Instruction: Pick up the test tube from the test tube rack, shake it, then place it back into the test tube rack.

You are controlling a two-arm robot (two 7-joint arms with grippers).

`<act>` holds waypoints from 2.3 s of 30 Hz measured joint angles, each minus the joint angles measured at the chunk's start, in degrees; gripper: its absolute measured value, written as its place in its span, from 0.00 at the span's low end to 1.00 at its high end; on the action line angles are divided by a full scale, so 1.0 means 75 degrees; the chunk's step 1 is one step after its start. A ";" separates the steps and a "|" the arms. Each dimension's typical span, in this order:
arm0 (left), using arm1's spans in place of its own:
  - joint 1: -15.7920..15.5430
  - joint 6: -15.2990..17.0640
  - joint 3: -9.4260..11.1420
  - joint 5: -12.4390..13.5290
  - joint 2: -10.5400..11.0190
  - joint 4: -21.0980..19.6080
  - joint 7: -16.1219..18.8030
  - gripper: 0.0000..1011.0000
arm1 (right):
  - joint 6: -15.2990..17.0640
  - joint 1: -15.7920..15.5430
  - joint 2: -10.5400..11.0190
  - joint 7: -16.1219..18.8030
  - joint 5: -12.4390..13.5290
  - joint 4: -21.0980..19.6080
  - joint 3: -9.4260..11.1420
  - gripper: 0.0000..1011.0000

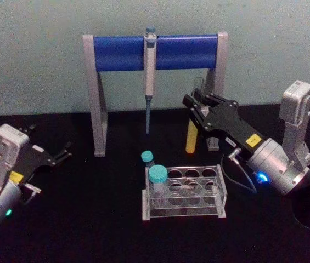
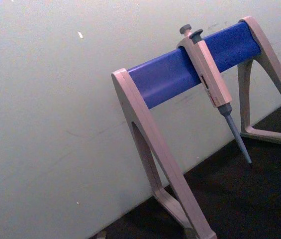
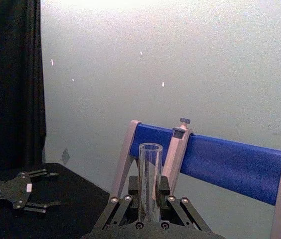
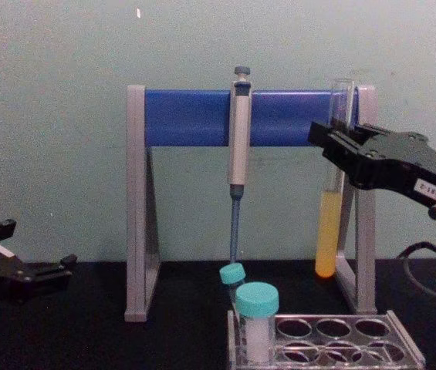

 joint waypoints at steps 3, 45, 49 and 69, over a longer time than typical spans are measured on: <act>0.0000 0.0000 0.0000 0.0000 0.0000 0.0000 0.0000 0.99 | -0.0007 -0.0006 -0.0004 -0.0003 -0.0003 -0.0011 0.0011 0.23; 0.0000 0.0000 0.0000 0.0000 0.0000 0.0001 0.0000 0.99 | 0.0017 -0.0234 0.0087 0.0291 0.0160 -0.0289 -0.0045 0.23; 0.0000 0.0000 0.0000 0.0000 0.0000 0.0000 0.0000 0.99 | 0.0021 -0.0285 0.0139 0.0407 0.0239 -0.0349 -0.0100 0.23; 0.0000 0.0000 0.0000 0.0000 0.0000 0.0000 0.0000 0.99 | 0.0090 -0.0567 0.0319 0.0695 0.0646 -0.0440 -0.0409 0.23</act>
